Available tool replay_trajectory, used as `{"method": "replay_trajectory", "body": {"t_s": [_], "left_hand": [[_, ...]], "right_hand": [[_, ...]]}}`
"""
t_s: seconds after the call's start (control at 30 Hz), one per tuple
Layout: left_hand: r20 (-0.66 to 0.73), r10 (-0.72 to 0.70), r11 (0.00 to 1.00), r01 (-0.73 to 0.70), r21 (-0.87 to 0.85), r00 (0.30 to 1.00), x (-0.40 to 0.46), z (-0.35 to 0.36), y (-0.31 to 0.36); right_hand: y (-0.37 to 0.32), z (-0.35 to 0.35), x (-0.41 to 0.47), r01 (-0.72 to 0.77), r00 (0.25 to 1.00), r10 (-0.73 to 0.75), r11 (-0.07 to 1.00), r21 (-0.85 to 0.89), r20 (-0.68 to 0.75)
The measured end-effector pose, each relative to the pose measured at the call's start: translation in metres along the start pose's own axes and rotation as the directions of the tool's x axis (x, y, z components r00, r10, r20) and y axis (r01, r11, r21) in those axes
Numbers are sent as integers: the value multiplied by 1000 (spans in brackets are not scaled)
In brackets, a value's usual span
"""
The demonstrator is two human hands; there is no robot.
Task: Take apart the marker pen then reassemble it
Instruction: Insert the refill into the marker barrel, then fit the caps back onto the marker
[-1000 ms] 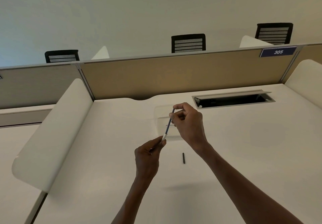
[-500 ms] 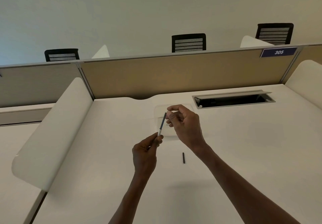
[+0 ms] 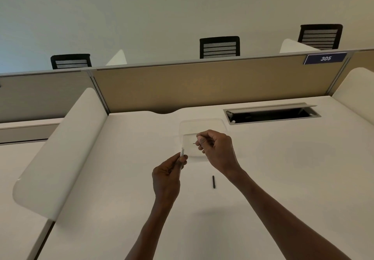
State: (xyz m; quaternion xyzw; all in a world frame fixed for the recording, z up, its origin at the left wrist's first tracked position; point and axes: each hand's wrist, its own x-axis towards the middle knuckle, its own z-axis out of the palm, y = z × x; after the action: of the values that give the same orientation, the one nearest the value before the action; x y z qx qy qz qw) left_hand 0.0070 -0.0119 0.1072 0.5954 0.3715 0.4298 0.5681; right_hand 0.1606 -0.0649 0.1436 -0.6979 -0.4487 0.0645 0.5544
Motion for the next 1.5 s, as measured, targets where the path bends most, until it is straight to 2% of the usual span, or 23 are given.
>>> {"method": "replay_trajectory", "body": {"t_s": [0.13,0.3,0.47,0.63,0.73,1.03,1.17,1.3,1.4,1.5], "left_hand": [[10,5,1000,-5,-26,1000,1,0,1],[-1,7,999,-7,-38,1000,2,-3,0],[-4,-3,998,3,-60,1000,5,-5,-3],[8,0,997,0,-71,1000,6,-5,-4],[10,-7,997,7,-75,1000,6,-5,-5],[0,-11,998,11,-67,1000,5,-8,-6],[8,-12,996,12,-87,1000,4,-9,-7],[22,-12,996,14,-86,1000,4,-9,-9],[32,0,997,3,-79,999,4,-10,-11],[41,2,998,1,-70,999,3,-9,-10]], "right_hand": [[16,0,-1,-47,999,47,997,-66,12],[61,-7,-13,-190,978,206,952,-239,44],[102,-10,-34,-354,911,408,844,-403,53],[121,0,-53,-394,818,560,712,-581,131],[126,9,-64,-371,802,578,678,-634,149],[128,20,-70,-326,815,561,653,-684,148],[121,16,-67,-392,816,561,712,-582,138],[98,8,-59,-467,851,512,840,-278,116],[68,3,-47,-408,907,413,910,-76,81],[35,1,-33,-275,960,273,961,27,68]]}}
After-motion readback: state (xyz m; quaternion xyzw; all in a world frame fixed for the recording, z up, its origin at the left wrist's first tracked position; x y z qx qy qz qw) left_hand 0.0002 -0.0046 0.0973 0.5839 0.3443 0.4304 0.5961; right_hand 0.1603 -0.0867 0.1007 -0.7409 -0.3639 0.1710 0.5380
